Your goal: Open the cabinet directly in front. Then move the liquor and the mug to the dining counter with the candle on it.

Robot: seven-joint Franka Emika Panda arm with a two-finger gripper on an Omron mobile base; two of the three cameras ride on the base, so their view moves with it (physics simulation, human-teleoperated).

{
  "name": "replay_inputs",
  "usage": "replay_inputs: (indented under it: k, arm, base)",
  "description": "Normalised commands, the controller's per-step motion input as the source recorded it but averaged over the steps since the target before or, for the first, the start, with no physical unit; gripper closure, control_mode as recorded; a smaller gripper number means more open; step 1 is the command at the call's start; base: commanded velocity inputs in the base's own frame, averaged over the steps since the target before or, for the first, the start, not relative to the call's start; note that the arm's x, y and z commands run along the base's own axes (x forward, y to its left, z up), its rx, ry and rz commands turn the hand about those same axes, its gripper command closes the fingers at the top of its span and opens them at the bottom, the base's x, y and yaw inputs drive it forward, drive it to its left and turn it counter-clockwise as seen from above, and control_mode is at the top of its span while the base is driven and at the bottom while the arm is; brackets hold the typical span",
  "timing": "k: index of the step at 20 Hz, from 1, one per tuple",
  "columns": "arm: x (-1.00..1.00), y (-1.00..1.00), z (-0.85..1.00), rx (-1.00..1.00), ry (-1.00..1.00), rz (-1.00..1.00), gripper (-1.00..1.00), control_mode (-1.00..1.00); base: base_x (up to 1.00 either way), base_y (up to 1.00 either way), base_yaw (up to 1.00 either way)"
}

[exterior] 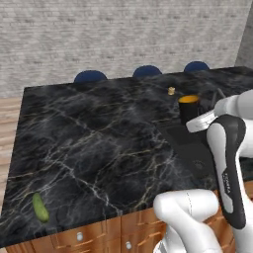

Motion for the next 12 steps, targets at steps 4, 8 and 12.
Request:
replay_inputs:
  k: [4, 8, 12]
  arm:
    - [0.65, -0.53, -0.36, 0.19, 0.00, -0.23, 1.00, -1.00]
    - [0.69, -0.46, -0.52, 0.21, 0.00, -0.24, 1.00, -1.00]
    - [0.87, -0.08, -0.20, 0.09, 0.00, -0.18, 1.00, -1.00]
  base:
    - [0.00, 0.00, 0.00]
    - [0.00, 0.00, 0.00]
    - [0.00, 0.00, 0.00]
